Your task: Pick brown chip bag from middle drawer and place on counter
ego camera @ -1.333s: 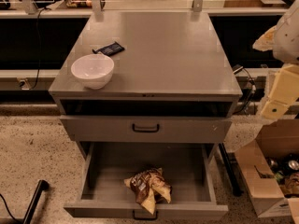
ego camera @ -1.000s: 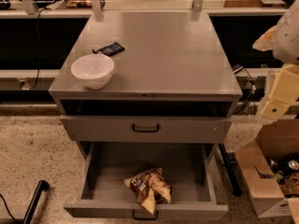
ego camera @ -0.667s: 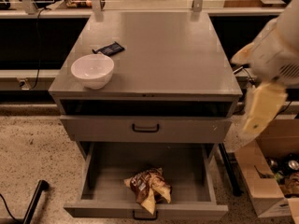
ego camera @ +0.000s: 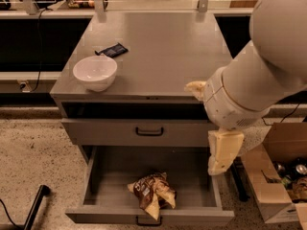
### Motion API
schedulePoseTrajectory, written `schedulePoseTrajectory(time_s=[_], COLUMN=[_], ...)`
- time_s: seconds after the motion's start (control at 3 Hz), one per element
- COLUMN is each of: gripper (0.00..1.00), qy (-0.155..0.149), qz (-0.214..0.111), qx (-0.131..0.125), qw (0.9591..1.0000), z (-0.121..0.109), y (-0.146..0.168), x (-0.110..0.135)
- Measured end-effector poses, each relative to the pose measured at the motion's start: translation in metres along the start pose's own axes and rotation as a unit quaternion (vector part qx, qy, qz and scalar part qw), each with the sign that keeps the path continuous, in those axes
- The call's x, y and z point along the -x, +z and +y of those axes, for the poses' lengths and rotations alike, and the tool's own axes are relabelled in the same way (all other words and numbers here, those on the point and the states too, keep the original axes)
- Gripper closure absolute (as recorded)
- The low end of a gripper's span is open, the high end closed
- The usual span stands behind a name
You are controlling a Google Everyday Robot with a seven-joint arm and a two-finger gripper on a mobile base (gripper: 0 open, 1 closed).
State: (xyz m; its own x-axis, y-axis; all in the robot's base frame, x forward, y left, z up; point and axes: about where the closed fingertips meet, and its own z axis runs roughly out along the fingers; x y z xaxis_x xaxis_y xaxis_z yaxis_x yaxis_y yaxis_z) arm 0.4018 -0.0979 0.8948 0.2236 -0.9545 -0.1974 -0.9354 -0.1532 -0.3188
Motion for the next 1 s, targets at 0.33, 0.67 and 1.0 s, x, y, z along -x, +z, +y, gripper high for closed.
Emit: schedulePoseTrajectory(time_s=[0.33, 0.67, 1.0], gripper=[0.00, 0.00, 0.00], qy=[0.002, -0.045, -0.158], qz=[0.001, 0.040, 0.088], qx=[-0.001, 0.023, 0.086], qw=[1.0000, 0.9979, 0.9798], z=[0.000, 0.005, 0.021], y=[-0.001, 0.020, 0.098], x=[-0.002, 0.000, -0.024])
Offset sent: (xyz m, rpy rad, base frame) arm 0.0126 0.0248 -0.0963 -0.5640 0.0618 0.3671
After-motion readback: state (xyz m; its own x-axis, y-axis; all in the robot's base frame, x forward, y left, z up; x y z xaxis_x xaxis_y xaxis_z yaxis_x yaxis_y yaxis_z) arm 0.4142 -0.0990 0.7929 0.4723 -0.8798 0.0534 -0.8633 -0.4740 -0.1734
